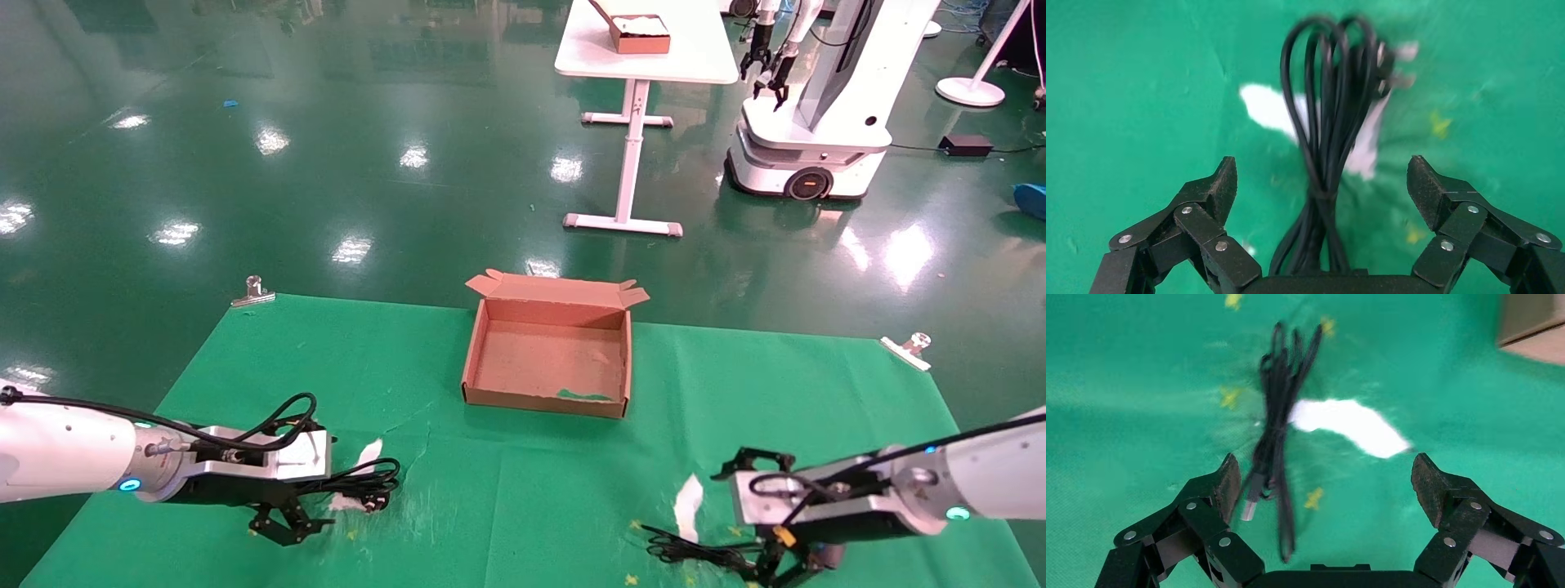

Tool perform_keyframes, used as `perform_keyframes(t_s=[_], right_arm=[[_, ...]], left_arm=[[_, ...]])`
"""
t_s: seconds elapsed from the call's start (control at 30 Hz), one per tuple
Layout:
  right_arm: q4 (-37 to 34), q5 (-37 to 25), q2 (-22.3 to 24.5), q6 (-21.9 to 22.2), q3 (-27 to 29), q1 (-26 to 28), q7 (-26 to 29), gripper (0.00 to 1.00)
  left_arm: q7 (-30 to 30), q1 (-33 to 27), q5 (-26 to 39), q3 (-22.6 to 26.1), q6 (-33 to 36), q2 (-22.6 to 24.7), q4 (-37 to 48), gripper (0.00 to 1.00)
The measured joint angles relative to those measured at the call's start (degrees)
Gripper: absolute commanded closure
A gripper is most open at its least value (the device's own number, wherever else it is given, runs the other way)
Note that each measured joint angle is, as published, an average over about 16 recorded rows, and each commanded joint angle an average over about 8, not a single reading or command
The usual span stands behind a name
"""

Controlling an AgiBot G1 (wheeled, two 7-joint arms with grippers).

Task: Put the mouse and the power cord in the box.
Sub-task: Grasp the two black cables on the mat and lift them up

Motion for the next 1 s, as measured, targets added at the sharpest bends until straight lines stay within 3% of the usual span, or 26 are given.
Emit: perform_keyframes(t_s=[0.13, 0.17, 0.23, 0.3, 0.4, 0.43, 0.5, 0.57, 1.0], right_arm=[[-4.41, -0.60, -1.71, 0.95, -0.37, 0.79, -2.96, 0.01], [-5.34, -0.68, -2.02, 1.12, -0.43, 0.94, -3.61, 0.07], [-6.99, -0.80, -2.55, 1.39, -0.51, 1.22, -4.78, 0.29], [-8.41, -0.91, -2.99, 1.60, -0.58, 1.49, -5.78, 0.54], [-10.22, -1.07, -3.51, 1.87, -0.68, 1.88, -7.00, 0.90], [-10.71, -1.12, -3.65, 1.93, -0.70, 2.00, -7.32, 0.97], [-11.48, -1.18, -3.87, 2.04, -0.74, 2.19, -7.84, 1.00], [-12.02, -1.22, -4.03, 2.10, -0.76, 2.35, -8.21, 1.00], [-12.37, -1.19, -4.12, 2.05, -0.76, 2.50, -8.50, 1.00]], left_arm=[[2.77, -0.81, 0.19, 0.03, -1.13, 0.95, 3.38, 0.00], [3.39, -0.98, 0.20, 0.03, -1.24, 1.10, 4.02, 0.00], [4.59, -1.32, 0.24, 0.04, -1.32, 1.34, 5.10, 0.00], [5.66, -1.61, 0.28, 0.08, -1.33, 1.53, 5.99, 0.17], [7.06, -2.00, 0.41, 0.16, -1.29, 1.74, 7.12, 0.54], [7.44, -2.11, 0.45, 0.19, -1.29, 1.79, 7.41, 0.67], [8.06, -2.30, 0.55, 0.26, -1.26, 1.87, 7.85, 0.91], [8.53, -2.46, 0.65, 0.32, -1.19, 1.93, 8.16, 1.00], [8.95, -2.64, 0.79, 0.41, -1.03, 1.94, 8.29, 1.00]])
